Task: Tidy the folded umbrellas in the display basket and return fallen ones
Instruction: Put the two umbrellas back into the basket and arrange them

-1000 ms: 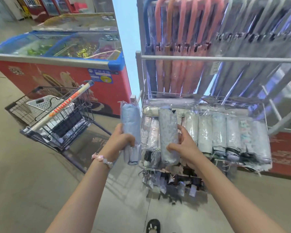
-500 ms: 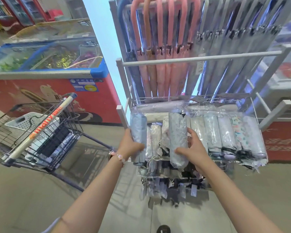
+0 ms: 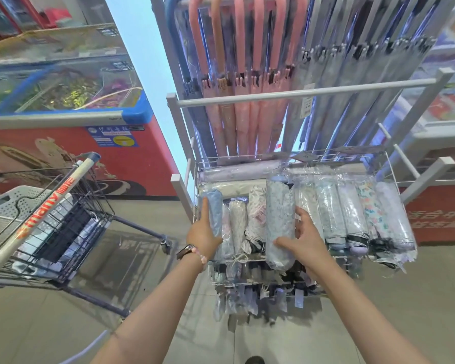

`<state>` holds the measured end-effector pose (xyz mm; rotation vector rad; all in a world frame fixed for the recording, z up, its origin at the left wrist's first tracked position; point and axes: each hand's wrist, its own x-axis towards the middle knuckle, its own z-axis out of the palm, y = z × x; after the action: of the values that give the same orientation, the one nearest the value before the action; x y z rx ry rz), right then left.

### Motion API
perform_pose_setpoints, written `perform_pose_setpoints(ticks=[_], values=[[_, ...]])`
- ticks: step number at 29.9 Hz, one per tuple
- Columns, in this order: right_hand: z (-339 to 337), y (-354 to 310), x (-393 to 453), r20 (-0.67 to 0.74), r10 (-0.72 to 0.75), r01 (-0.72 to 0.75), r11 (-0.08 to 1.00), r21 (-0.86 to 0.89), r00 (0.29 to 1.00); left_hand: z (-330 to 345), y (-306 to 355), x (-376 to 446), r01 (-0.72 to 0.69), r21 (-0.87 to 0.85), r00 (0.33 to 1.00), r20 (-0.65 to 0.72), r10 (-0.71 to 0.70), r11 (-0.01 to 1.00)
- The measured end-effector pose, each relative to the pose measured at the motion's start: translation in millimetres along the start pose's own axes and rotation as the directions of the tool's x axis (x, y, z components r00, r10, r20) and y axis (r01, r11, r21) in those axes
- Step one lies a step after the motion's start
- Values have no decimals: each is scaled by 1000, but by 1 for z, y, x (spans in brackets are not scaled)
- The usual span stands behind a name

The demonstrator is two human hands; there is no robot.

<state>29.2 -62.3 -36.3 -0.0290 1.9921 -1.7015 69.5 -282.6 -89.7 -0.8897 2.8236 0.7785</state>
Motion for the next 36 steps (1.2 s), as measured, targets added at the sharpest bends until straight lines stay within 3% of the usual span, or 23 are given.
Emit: perform_pose_setpoints(ticks=[16, 23, 30, 32, 34, 36], values=[[13, 4, 14, -12, 10, -10, 1000, 11, 1000, 20, -12, 37, -12, 204, 993, 118, -12, 979], [21, 5, 17, -7, 9, -9, 1000, -19, 1000, 25, -8, 35, 32, 175, 989, 136, -56, 984], [30, 4, 20, -8, -5, 5, 1000, -14, 1000, 22, -1, 21, 7, 240, 995, 93, -30, 971], [32, 4, 21, -2, -8, 8, 1000, -16, 1000, 16, 7, 14, -37, 259, 999, 21, 33, 965], [35, 3, 22, 12, -13, 14, 1000, -25, 1000, 11, 18, 7, -132, 130, 987, -74, 142, 983], [36, 3, 25, 20, -16, 17, 999, -50, 1000, 2, 35, 1, -181, -248, 983, -60, 172, 952]])
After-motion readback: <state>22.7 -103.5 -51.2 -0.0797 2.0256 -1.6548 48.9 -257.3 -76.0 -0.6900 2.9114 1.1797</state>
